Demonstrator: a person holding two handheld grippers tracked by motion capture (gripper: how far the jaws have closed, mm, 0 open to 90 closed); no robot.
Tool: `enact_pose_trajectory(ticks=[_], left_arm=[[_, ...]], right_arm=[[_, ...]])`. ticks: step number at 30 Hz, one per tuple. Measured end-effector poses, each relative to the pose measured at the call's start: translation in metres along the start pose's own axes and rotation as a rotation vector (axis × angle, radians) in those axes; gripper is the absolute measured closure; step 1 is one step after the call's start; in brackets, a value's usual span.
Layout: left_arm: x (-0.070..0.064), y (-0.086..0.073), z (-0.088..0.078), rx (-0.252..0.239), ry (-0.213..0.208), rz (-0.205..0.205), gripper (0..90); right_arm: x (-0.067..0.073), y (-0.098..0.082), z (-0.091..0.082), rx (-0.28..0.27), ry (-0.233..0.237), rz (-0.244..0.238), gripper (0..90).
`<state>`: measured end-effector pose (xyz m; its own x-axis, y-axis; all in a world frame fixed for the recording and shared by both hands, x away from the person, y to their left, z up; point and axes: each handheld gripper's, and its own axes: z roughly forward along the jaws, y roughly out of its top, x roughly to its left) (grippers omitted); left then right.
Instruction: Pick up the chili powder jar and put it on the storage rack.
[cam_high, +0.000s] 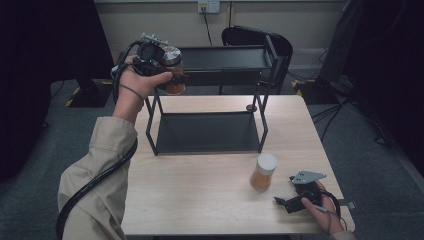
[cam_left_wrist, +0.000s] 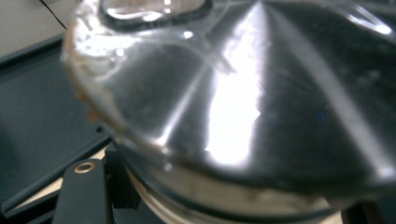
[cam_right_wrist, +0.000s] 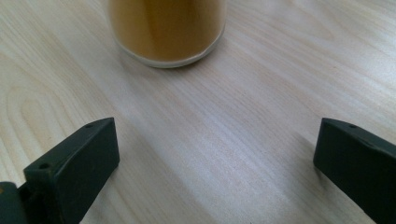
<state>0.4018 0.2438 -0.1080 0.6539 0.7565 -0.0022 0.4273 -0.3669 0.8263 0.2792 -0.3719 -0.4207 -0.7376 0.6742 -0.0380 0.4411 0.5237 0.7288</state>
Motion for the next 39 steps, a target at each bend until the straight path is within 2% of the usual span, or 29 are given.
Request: enact_pose_trajectory(ticks=[9, 16, 19, 22, 29, 39], left_arm=[[0.009, 0.015, 0.001, -0.002, 0.013, -0.020, 30.2], [0.013, 0.031, 0.007, 0.001, 0.031, -0.026, 30.2], [0.016, 0.035, 0.012, -0.008, 0.041, -0.032, 30.2], [0.021, 0.041, 0.017, 0.000, 0.043, -0.043, 30.2], [0.028, 0.053, 0.031, 0.009, 0.075, -0.061, 30.2], [0.037, 0.059, 0.054, 0.030, 0.097, -0.075, 30.2]], right_arm=[[0.000, 0.000, 0.000, 0.000, 0.000, 0.001, 0.0], [0.000, 0.000, 0.000, 0.000, 0.000, 0.001, 0.0], [0.000, 0.000, 0.000, 0.000, 0.000, 0.001, 0.0], [0.000, 0.000, 0.000, 0.000, 0.000, 0.001, 0.0], [0.000, 0.000, 0.000, 0.001, 0.000, 0.003, 0.0], [0.000, 0.000, 0.000, 0.001, 0.000, 0.003, 0.0]])
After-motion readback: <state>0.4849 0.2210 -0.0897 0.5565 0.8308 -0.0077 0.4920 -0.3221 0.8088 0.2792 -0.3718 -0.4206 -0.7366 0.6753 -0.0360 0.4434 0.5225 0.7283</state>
